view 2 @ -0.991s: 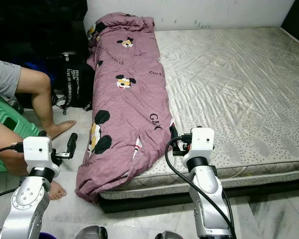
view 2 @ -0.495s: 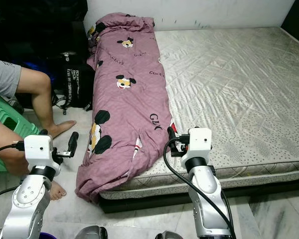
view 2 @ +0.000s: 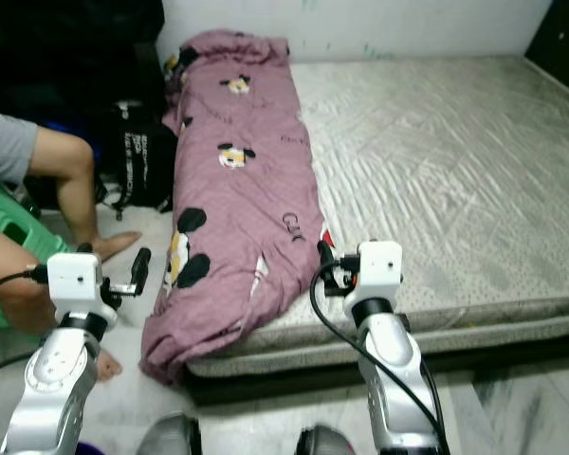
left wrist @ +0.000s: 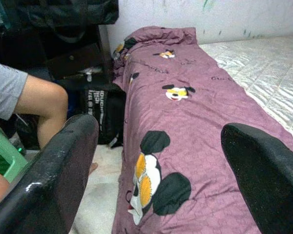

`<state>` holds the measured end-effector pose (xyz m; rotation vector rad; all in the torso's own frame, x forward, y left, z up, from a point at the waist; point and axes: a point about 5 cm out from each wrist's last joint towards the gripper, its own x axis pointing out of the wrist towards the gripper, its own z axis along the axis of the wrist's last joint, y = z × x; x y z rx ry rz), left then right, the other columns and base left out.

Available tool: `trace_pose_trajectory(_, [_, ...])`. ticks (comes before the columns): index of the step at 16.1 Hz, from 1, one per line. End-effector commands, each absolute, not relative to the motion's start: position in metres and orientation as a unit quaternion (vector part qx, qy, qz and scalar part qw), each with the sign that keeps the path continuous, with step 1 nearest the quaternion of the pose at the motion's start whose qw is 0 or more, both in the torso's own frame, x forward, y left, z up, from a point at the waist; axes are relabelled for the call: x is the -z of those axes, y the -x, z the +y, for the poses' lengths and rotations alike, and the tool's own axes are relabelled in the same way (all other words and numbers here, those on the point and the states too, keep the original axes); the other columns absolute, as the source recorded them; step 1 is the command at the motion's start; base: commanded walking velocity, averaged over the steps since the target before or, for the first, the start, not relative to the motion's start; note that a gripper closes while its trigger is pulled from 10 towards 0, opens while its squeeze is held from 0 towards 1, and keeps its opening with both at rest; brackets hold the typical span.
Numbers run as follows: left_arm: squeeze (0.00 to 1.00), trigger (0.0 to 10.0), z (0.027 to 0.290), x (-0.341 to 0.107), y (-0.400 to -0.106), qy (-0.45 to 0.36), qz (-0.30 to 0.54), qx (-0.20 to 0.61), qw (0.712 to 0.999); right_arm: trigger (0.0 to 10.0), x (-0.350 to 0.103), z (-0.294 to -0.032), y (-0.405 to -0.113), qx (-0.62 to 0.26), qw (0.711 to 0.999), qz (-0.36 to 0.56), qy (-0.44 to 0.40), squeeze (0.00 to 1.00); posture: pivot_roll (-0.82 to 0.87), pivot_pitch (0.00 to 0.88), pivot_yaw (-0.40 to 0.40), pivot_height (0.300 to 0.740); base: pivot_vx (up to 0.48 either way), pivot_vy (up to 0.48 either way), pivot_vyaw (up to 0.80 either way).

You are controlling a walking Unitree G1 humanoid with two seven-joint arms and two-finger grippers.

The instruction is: Clean up the room

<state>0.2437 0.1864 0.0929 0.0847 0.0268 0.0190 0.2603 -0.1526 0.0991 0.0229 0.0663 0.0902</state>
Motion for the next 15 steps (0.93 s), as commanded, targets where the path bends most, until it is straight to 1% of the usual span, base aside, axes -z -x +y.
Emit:
trace_pose_trajectory(1, [0.0,10.0,0.1875,-0.0924,-0.2433,-0.045,0.018,-0.014,0.999,10.0,-0.1016,-0.1528,-0.2605,-0.045,0.998,0.031,-0.012,0.0,0.03,0.058,-0.005,0.618,0.0,0.0,0.0])
trace_pose_trajectory(5, [0.0,10.0,0.1881,-0.0925,-0.2443,-0.045,0.019,-0.019,0.999,10.0,-0.1013,-0.1524,-0.2614,-0.045,0.998,0.033,-0.012,0.0,0.03,0.06,-0.005,0.574,0.0,0.0,0.0])
trace_pose_trajectory(13, [0.0,10.0,0.1882,-0.0926,-0.2458,-0.046,0.02,-0.027,0.998,10.0,-0.1002,-0.1488,-0.2636,-0.056,0.998,0.037,-0.012,0.0,0.03,0.065,-0.009,0.574,0.0,0.0,0.0])
trace_pose_trajectory(15, [0.0,10.0,0.1879,-0.093,-0.2465,-0.046,0.019,-0.029,0.998,10.0,-0.0998,-0.1486,-0.2635,-0.057,0.998,0.039,-0.012,0.0,0.03,0.067,-0.008,0.544,0.0,0.0,0.0])
